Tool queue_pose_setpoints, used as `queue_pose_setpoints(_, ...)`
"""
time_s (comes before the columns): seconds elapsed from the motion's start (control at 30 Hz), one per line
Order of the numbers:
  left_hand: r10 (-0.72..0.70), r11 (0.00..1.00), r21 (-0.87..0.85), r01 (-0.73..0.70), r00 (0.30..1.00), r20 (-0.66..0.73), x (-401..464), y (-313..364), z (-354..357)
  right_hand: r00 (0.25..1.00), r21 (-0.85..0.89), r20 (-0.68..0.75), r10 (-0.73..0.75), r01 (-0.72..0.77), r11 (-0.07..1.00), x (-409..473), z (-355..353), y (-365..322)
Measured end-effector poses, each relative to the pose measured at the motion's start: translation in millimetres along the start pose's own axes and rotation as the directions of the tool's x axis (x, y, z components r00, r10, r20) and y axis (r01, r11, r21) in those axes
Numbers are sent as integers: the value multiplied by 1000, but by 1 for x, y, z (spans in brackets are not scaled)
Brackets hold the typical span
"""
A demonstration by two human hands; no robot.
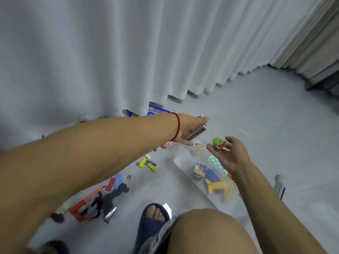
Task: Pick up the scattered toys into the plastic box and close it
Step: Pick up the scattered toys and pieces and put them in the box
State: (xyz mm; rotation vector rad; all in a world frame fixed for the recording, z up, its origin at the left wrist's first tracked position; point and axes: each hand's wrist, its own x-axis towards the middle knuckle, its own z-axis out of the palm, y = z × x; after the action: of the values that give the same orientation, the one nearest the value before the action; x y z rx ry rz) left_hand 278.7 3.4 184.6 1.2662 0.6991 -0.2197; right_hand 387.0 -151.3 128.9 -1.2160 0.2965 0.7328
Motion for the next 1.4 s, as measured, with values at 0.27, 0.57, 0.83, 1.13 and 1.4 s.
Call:
queue_pose_setpoints(0.27,80,973,230,-21,966,-248,-5,4,-30,979,-118,-88,-181,170,978,-6,-8,-8)
queue_pose_setpoints(0.57,67,730,650,211,924,-376,-43,-90,-142,904,-736,422,-73,388,555,4,76,104)
queue_pose_setpoints(0.83,21,433,849,303,938,-346,-45,-240,-182,734,-672,603,311,678,-297,33,71,248)
queue_pose_setpoints(1.13,127,278,907,317,924,-362,-45,-345,-186,485,-216,730,481,832,-511,0,63,366)
queue_pose_setpoints(1.4,139,229,921,315,926,-352,-34,-351,-196,487,-291,802,346,825,-485,11,55,376)
